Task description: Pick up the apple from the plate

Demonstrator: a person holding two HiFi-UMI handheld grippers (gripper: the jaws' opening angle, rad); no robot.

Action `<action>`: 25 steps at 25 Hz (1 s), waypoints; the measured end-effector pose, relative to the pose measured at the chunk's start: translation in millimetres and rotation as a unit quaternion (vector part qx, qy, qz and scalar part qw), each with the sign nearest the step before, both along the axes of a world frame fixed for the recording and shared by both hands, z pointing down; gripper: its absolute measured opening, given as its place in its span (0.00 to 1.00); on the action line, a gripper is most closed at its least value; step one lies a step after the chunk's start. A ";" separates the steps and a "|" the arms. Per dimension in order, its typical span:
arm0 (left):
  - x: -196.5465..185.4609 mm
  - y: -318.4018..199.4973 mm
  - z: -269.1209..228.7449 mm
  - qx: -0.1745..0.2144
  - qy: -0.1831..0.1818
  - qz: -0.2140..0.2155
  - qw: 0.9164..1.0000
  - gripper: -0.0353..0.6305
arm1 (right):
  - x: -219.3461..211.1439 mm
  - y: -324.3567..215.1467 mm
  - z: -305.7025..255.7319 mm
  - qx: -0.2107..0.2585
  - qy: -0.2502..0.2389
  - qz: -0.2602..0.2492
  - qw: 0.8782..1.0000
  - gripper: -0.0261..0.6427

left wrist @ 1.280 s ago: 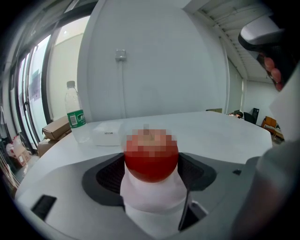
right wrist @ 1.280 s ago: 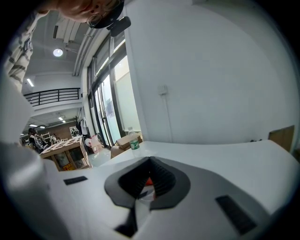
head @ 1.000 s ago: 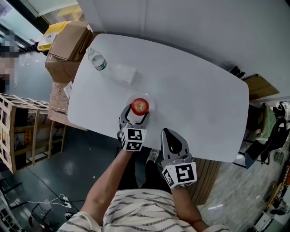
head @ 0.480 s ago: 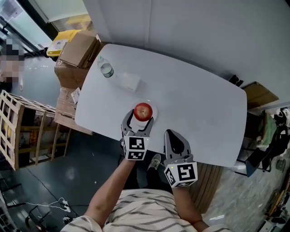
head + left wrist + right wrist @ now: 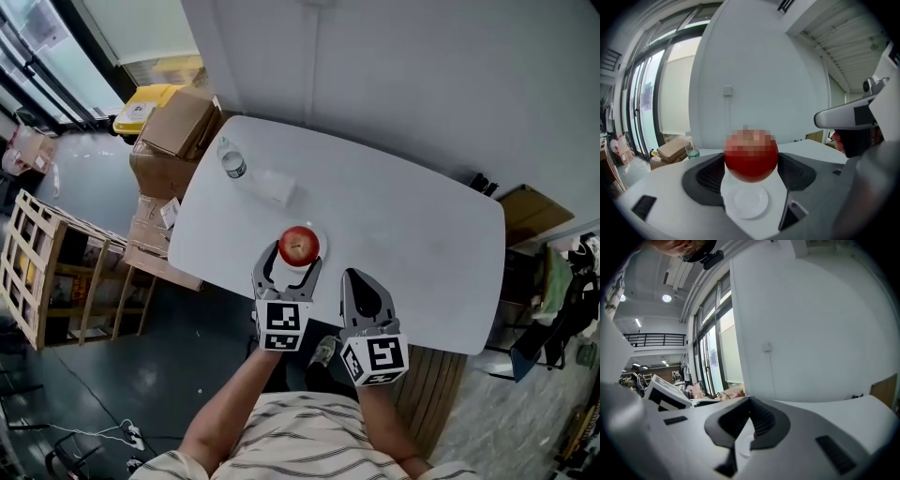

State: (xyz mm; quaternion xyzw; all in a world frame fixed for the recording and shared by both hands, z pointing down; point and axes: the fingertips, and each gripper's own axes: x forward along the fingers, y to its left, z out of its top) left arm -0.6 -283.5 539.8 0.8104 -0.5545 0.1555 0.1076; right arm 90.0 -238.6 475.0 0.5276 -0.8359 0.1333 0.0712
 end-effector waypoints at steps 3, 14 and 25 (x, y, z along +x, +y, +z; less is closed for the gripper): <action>2.0 6.1 -17.4 0.008 0.002 0.000 1.000 0.59 | -0.1 1.0 -7.4 0.005 0.002 -0.003 1.000 0.06; -0.8 23.6 -74.8 0.025 0.012 -0.015 0.999 0.59 | -2.4 4.9 -44.4 0.011 -0.038 -0.015 0.999 0.06; -10.3 32.3 -121.0 0.055 0.023 -0.030 0.998 0.59 | -12.5 2.3 -69.1 0.033 -0.029 -0.035 0.998 0.06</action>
